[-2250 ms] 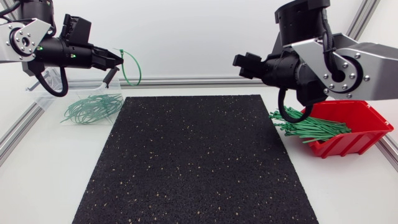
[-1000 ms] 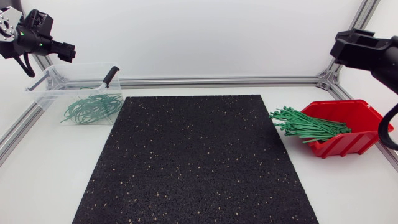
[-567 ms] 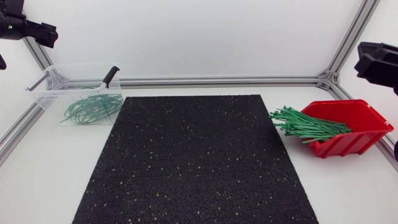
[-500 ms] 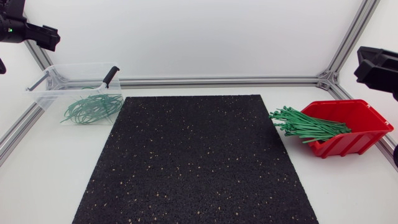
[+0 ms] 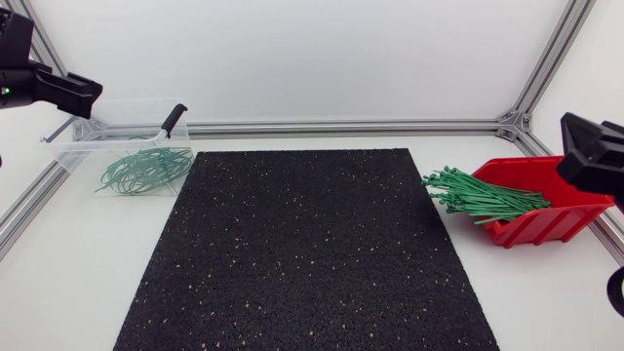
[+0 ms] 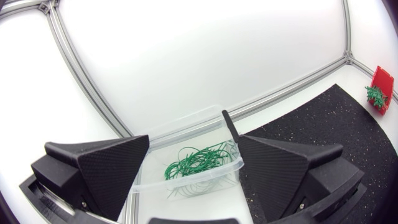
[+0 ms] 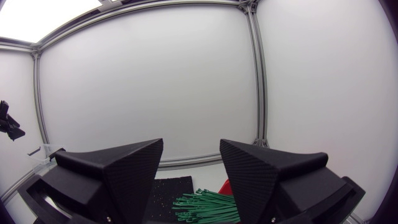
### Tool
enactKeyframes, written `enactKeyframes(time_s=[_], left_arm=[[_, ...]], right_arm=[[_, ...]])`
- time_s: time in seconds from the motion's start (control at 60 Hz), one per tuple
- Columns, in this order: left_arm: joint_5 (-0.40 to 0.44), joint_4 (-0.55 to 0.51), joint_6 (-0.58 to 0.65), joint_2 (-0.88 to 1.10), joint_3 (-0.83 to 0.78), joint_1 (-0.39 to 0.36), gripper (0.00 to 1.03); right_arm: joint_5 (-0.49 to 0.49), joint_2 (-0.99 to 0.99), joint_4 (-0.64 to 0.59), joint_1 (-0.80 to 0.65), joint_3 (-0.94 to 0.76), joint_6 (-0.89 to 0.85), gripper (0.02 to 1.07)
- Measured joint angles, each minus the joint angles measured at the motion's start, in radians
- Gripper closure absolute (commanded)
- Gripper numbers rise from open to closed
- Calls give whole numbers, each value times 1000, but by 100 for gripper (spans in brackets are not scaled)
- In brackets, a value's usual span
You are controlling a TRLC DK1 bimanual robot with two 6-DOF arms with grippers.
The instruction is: Take a green cable tie from the red box, thread the tail through the head to close it, then place it in the transparent bin on the left.
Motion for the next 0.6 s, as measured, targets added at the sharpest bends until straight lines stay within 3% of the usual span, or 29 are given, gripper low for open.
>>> enactKeyframes(time_s=[0.267,0.6], left_arm=[[-58,40,-9,-129,-184,-72,4],[-113,51,-55,-264,-320,-85,4]], right_arm=[[-73,-107,6,-48,-146,-24,37],[-169,-248,23,-111,-328,-60,37]])
